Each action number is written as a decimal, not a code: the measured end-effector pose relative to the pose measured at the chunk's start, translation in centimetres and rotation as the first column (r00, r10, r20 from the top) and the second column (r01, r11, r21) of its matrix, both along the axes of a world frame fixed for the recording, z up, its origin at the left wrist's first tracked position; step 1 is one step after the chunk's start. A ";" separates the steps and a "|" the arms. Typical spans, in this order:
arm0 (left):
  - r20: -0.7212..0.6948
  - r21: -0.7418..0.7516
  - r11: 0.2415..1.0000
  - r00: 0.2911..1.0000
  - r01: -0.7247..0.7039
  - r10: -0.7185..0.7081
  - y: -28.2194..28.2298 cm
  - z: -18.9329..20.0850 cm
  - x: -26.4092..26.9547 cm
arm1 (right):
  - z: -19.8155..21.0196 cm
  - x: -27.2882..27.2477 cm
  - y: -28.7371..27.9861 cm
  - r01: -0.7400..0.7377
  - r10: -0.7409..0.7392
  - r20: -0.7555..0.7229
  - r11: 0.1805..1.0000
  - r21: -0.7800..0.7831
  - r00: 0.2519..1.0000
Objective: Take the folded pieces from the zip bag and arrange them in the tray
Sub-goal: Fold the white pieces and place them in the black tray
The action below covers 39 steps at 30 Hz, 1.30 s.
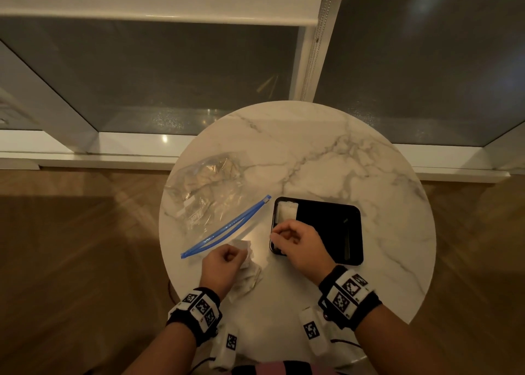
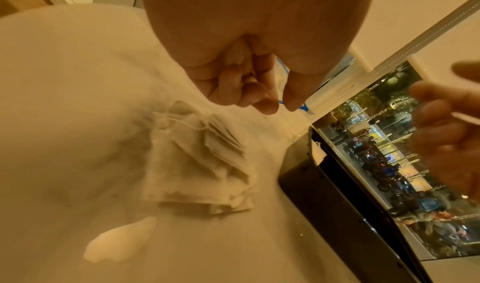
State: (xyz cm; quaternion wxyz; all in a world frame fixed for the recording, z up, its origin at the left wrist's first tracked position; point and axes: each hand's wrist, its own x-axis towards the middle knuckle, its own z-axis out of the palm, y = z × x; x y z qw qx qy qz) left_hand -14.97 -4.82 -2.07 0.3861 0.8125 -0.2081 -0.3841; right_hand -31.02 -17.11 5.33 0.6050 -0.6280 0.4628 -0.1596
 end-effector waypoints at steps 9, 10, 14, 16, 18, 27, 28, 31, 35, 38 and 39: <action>0.136 0.100 0.995 0.990 0.032 -0.045 4.4 -0.8 2.6 | -4.9 2.0 5.8 -0.233 0.282 -0.368 0.957 0.172 0.886; 0.157 0.117 0.992 0.985 0.056 -0.074 4.6 -1.0 2.9 | -5.9 2.1 6.0 -0.193 0.241 -0.430 0.969 0.152 0.870; 0.194 0.198 0.965 0.958 0.172 -0.211 4.0 -2.0 2.9 | -7.8 1.9 5.4 -0.062 0.108 -0.522 0.993 0.105 0.846; 0.189 0.214 0.958 0.954 0.192 -0.233 3.5 -2.1 2.5 | -8.0 2.1 5.1 -0.050 0.107 -0.539 0.992 0.119 0.835; 0.180 0.207 0.955 0.951 0.212 -0.250 3.3 -2.1 2.2 | -8.1 2.3 5.6 -0.058 0.124 -0.557 0.989 0.135 0.821; -0.023 0.203 0.943 0.964 0.263 -0.264 5.5 -2.2 4.3 | -8.8 5.8 10.7 0.041 0.040 -0.558 0.991 0.131 0.829; -0.040 0.203 0.939 0.961 0.277 -0.274 5.2 -2.0 4.1 | -8.7 5.8 10.6 0.074 0.011 -0.537 0.988 0.135 0.843; -0.063 0.197 0.937 0.957 0.290 -0.283 4.8 -1.5 3.8 | -8.4 5.5 10.2 0.178 -0.087 -0.474 0.973 0.149 0.876; -0.103 0.168 0.957 0.969 0.238 -0.224 4.8 -1.5 4.6 | -8.0 5.4 10.2 0.226 -0.142 -0.406 0.960 0.167 0.903; -0.098 0.151 0.956 0.966 0.251 -0.238 4.9 -1.4 5.2 | -7.7 5.1 10.1 0.206 -0.134 -0.365 0.964 0.166 0.921; -0.092 0.144 0.956 0.966 0.254 -0.242 5.0 -1.3 5.4 | -7.5 5.1 10.1 0.195 -0.130 -0.352 0.968 0.156 0.927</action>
